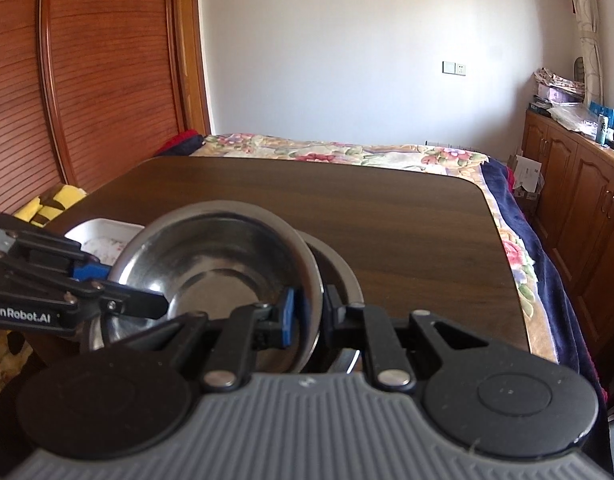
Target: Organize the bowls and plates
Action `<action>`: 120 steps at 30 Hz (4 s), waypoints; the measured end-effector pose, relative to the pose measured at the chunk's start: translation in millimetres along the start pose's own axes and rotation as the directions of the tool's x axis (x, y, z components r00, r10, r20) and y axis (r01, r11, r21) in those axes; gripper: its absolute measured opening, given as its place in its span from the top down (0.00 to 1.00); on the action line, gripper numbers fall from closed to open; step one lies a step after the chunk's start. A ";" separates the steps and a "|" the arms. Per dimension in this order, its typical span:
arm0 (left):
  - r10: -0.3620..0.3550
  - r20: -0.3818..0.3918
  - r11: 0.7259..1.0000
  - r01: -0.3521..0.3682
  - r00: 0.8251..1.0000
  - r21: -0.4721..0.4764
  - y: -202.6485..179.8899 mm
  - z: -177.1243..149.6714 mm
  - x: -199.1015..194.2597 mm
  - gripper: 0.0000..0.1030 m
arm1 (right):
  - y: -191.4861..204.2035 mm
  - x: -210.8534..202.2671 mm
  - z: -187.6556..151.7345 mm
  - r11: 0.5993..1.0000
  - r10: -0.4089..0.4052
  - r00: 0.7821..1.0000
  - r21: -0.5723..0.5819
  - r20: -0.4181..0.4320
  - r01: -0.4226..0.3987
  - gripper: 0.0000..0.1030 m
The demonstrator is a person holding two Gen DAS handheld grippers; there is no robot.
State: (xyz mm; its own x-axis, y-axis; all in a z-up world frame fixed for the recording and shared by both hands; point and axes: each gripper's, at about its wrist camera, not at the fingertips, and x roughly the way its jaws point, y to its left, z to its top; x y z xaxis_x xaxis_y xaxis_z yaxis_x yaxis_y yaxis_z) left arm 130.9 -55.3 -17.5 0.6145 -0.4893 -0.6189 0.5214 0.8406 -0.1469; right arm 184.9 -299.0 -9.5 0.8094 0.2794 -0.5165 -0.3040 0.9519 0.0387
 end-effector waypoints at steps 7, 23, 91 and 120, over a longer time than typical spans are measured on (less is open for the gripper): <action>-0.001 0.004 1.000 0.001 1.000 -0.009 -0.6 0.8 0.3 0.80 | 4.2 2.8 -0.8 1.000 -0.011 1.000 -0.024 -0.002 0.011 0.81; 0.013 0.083 0.999 -0.010 0.996 -0.039 7.9 3.1 -27.8 0.64 | -4.9 -17.3 6.6 1.000 -0.007 0.997 0.013 0.083 0.006 0.78; 0.064 0.136 0.997 -0.058 0.989 -0.046 4.8 -22.1 0.4 0.46 | -13.9 -2.8 -34.9 0.988 0.013 0.993 0.150 0.115 -0.031 0.55; 0.054 0.121 0.997 -0.048 0.991 -0.053 5.2 -18.8 -0.6 0.57 | -16.6 -7.2 -31.8 0.985 -0.020 0.990 0.171 0.143 -0.004 0.69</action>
State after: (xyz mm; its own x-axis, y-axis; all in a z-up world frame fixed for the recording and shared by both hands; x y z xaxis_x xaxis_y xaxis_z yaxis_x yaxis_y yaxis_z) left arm 122.2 -46.3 -32.4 0.7092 -0.4676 -0.5276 0.4593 0.8742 -0.1573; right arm 168.2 -320.9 -33.6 0.8790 0.2751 -0.3895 -0.2170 0.9581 0.1869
